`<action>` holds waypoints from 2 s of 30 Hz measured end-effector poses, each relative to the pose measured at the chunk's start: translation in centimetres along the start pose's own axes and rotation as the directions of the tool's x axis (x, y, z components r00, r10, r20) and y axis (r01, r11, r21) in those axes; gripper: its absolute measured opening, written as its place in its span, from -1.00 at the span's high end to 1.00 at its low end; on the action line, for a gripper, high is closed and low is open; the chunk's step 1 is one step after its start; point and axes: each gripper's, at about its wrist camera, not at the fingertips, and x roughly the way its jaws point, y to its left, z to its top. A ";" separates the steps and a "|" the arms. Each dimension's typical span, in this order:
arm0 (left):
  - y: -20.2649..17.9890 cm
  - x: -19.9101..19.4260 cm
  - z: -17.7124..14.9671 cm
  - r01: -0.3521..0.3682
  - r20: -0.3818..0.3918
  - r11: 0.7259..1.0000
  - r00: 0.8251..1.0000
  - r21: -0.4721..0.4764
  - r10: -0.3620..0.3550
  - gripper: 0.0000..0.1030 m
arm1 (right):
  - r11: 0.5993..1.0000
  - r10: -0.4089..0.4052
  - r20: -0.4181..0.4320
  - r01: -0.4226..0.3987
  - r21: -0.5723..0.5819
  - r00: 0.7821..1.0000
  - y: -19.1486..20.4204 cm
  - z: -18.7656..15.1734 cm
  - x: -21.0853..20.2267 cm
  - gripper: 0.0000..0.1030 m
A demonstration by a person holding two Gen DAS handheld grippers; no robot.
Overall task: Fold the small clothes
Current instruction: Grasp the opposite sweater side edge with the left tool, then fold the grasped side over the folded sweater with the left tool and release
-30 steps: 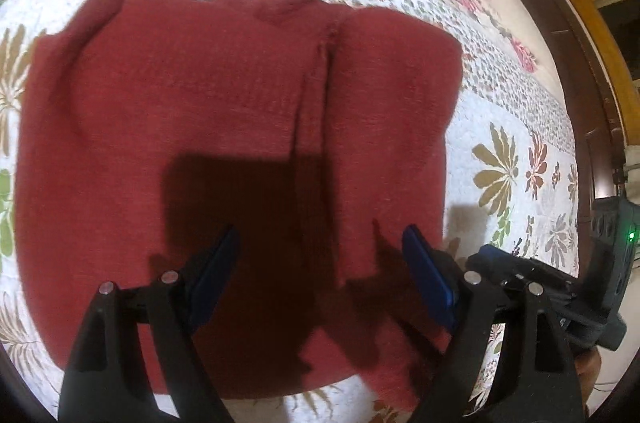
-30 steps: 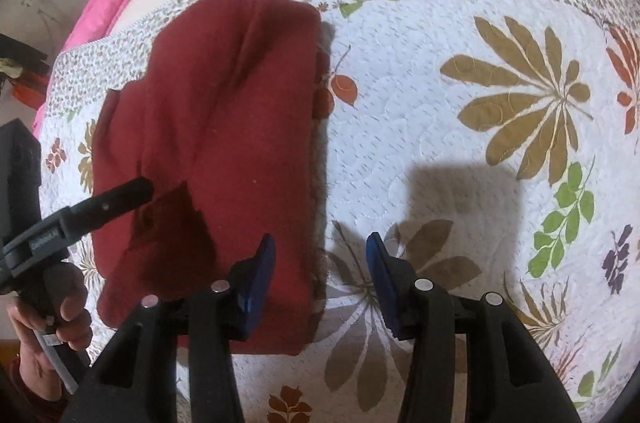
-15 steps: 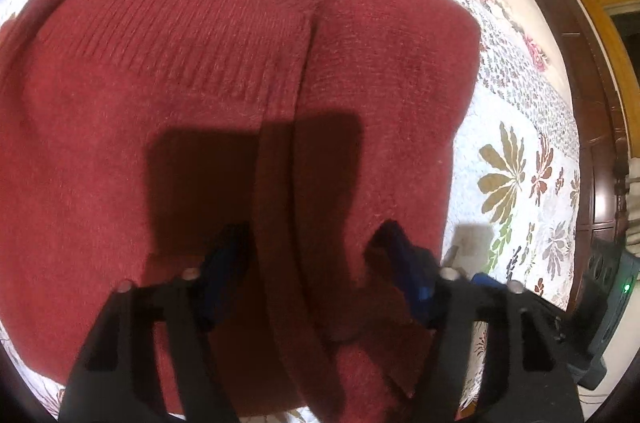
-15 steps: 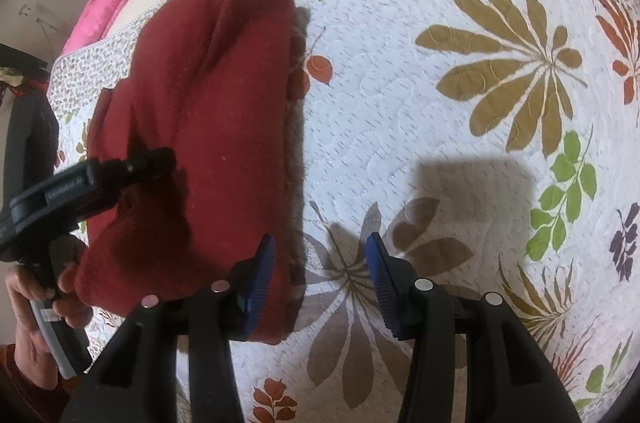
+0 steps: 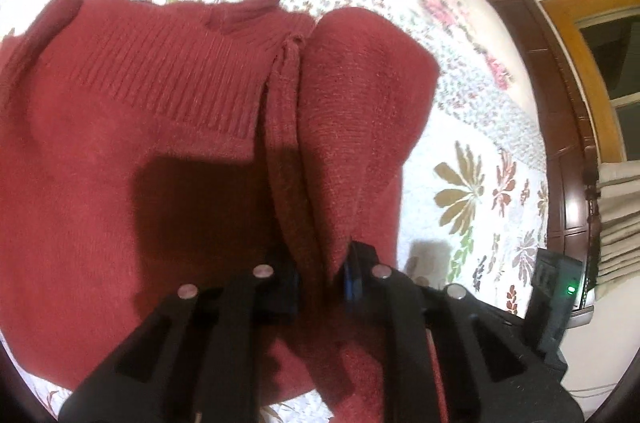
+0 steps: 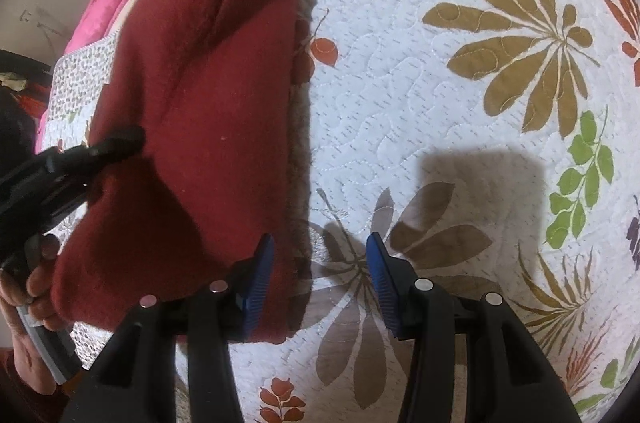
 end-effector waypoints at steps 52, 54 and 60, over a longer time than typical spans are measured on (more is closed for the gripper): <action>15.8 -10.8 0.7 -0.161 0.111 0.982 0.979 -0.100 0.171 0.72 | 0.979 0.028 -0.052 -0.038 -0.202 0.998 13.0 1.9 5.7 0.05; 16.5 -9.7 0.4 -0.187 0.084 0.978 0.977 -0.095 0.195 0.71 | 0.978 0.030 -0.054 -0.040 -0.203 0.998 13.2 2.1 5.9 0.05; 17.6 -8.3 -0.4 -0.190 0.061 0.977 0.979 -0.098 0.196 0.59 | 0.978 0.026 -0.065 -0.039 -0.206 0.998 15.0 3.0 7.5 0.05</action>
